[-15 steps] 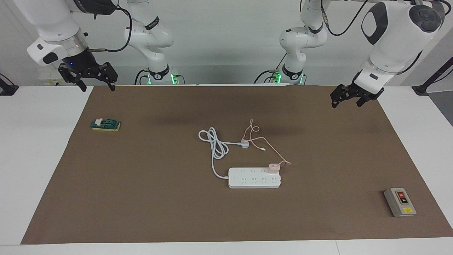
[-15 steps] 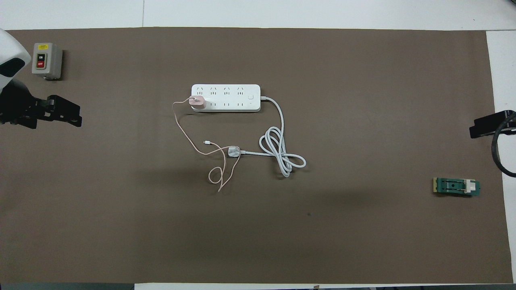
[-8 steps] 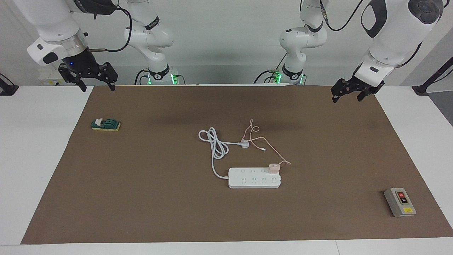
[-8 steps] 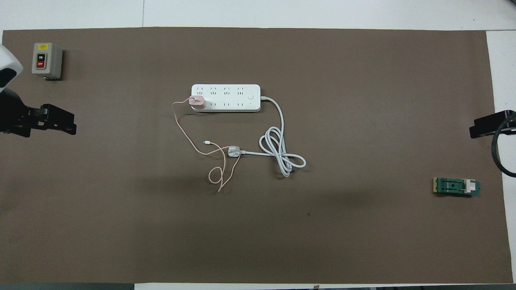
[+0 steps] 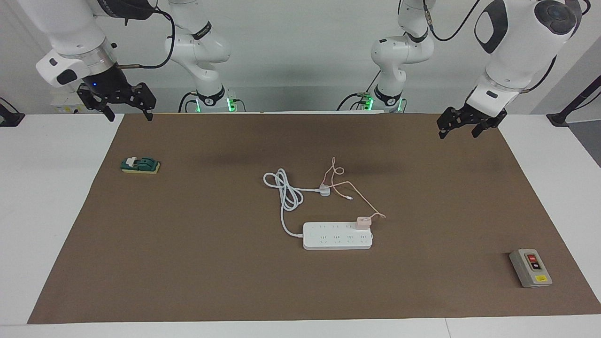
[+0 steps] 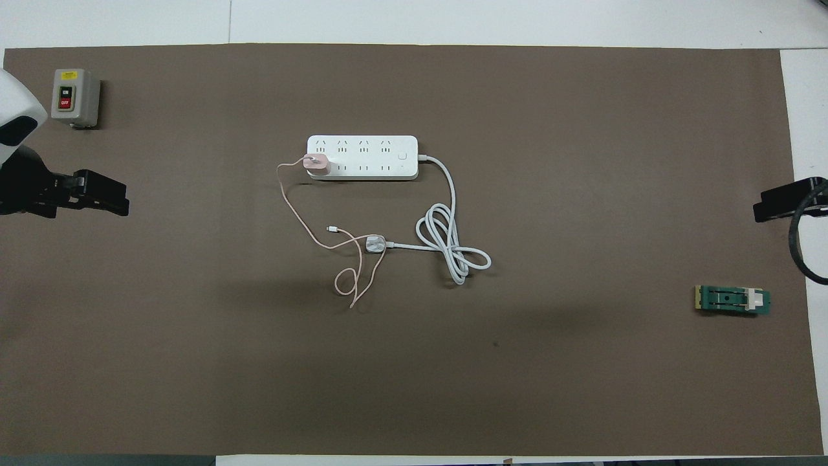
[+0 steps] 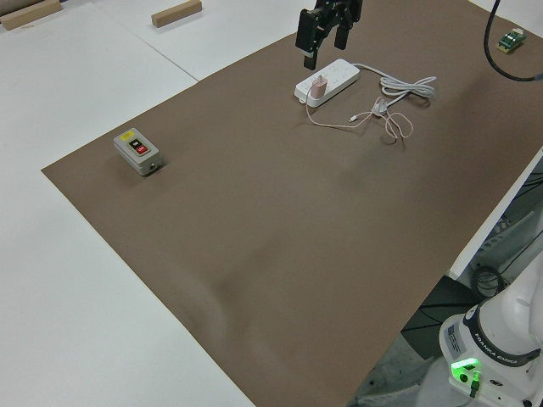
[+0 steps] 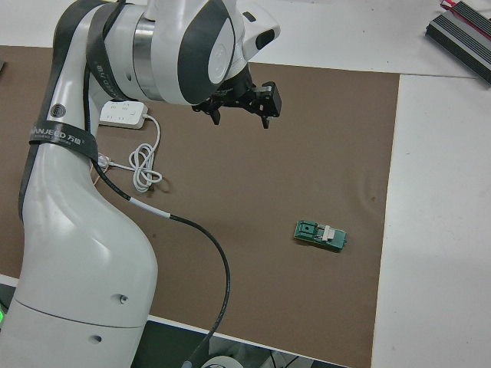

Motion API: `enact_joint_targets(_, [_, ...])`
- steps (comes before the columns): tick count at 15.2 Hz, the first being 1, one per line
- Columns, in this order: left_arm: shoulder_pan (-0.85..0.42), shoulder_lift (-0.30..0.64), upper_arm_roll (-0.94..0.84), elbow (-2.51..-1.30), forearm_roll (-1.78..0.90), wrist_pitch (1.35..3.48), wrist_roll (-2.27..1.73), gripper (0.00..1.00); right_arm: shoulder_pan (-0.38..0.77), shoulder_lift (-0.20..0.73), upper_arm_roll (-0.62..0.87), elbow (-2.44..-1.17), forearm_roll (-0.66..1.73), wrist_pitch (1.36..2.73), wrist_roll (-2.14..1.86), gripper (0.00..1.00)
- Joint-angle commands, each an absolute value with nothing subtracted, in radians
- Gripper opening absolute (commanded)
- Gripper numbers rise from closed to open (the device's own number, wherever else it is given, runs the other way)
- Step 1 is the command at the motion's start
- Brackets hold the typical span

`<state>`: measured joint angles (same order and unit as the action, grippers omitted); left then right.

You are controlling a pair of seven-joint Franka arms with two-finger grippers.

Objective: Plug charger into power strip

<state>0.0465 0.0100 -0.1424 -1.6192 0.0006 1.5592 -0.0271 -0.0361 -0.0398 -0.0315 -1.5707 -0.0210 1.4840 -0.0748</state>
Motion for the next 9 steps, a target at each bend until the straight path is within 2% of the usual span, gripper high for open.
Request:
enact_joint_targets(1, [0.055, -0.022, -0.14, -1.66, -0.005, 1.608, 0.006, 1.0, -0.048, -0.052, -0.023, -1.58, -0.028, 1.471, -0.087, 1.0])
enact_joint_targets(9, [0.054, -0.021, -0.138, -1.661, -0.006, 1.614, 0.003, 1.0, -0.046, -0.052, -0.023, -1.58, -0.028, 1.471, -0.087, 1.0])
